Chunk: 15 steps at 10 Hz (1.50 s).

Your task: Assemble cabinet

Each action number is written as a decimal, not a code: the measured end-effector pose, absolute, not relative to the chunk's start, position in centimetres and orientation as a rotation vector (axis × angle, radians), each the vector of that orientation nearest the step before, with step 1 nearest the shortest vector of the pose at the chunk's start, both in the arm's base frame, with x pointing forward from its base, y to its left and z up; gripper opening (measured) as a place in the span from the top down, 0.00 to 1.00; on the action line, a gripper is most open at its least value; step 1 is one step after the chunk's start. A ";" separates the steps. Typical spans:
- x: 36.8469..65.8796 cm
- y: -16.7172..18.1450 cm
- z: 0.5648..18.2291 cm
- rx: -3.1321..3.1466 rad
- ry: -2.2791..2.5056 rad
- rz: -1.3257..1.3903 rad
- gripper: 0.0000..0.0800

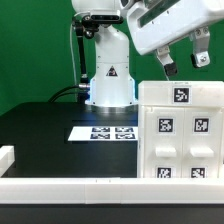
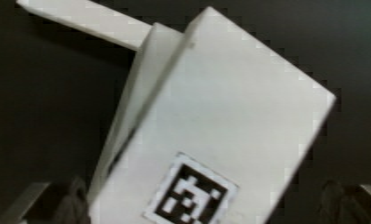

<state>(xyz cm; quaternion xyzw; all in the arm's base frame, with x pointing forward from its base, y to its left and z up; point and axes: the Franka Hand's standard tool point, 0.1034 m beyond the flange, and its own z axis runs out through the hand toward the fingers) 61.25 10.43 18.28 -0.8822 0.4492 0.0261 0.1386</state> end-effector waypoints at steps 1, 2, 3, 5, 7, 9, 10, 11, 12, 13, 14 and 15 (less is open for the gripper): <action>61.6 10.5 18.8 -2.632 1.137 0.063 0.19; 61.7 10.4 18.9 -2.712 0.932 0.031 0.19; 61.8 10.3 18.8 -2.783 0.737 0.010 0.19; 61.8 10.2 18.7 -2.846 0.508 -0.024 0.19; 61.7 10.1 18.6 -2.897 0.249 -0.044 0.19; 62.2 10.3 18.5 -2.958 -0.243 -0.074 0.19; 62.2 10.8 18.4 -2.947 -0.441 -0.082 0.19; 62.1 11.1 18.4 -2.936 -0.604 -0.087 0.19; 62.1 10.8 18.4 -2.932 -0.628 -0.091 0.19; 62.2 10.5 18.4 -2.910 -0.756 -0.098 0.19; 62.2 10.4 18.4 -2.887 -0.858 -0.104 0.19; 62.2 10.4 18.4 -2.863 -0.946 -0.109 0.19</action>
Offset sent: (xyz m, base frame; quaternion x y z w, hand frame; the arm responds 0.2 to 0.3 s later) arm 0.0090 0.0035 -0.0007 -0.0261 0.0249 -0.3994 0.9161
